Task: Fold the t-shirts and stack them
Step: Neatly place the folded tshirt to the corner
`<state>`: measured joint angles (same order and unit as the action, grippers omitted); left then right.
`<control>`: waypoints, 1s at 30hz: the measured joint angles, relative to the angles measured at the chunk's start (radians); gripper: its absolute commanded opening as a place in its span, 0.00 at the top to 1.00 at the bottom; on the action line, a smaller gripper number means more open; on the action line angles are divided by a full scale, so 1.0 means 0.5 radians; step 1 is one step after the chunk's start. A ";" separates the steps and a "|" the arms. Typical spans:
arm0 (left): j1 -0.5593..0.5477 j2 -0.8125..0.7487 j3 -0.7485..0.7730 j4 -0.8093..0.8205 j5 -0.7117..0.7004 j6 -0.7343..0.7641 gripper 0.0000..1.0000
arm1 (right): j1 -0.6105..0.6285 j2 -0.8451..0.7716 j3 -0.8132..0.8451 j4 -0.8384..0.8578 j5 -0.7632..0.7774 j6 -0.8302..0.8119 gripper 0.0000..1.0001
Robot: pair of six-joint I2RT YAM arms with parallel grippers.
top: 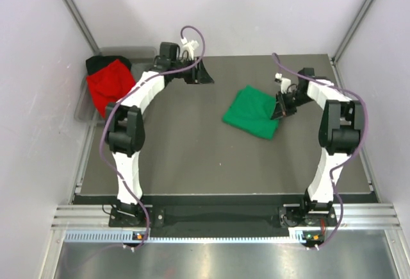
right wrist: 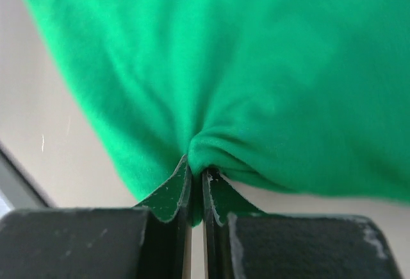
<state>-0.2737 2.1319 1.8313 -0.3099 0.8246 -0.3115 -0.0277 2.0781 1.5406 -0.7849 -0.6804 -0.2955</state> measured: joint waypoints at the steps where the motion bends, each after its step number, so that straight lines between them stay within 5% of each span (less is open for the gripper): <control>1: 0.010 -0.056 -0.021 -0.021 -0.021 0.031 0.45 | -0.008 -0.085 -0.071 -0.070 0.019 -0.064 1.00; 7: 0.032 -0.314 -0.256 -0.048 -0.124 0.148 0.43 | -0.175 -0.671 -0.525 -0.464 0.175 -0.459 1.00; 14: 0.032 -0.486 -0.505 -0.047 -0.220 0.164 0.41 | -0.666 -1.163 -0.863 -0.893 0.436 -0.927 1.00; 22: 0.032 -0.719 -0.678 0.021 -0.277 0.163 0.40 | -1.469 -1.189 -0.906 -0.996 0.780 -1.349 1.00; 30: 0.032 -0.834 -0.781 0.100 -0.316 0.165 0.39 | -1.803 -0.971 -0.823 -0.851 0.929 -1.498 1.00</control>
<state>-0.2577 1.7149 1.4406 -0.2600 0.6666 -0.2291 -0.9291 1.5925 1.1290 -1.2106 -0.2157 -1.0443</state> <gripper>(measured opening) 0.612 0.030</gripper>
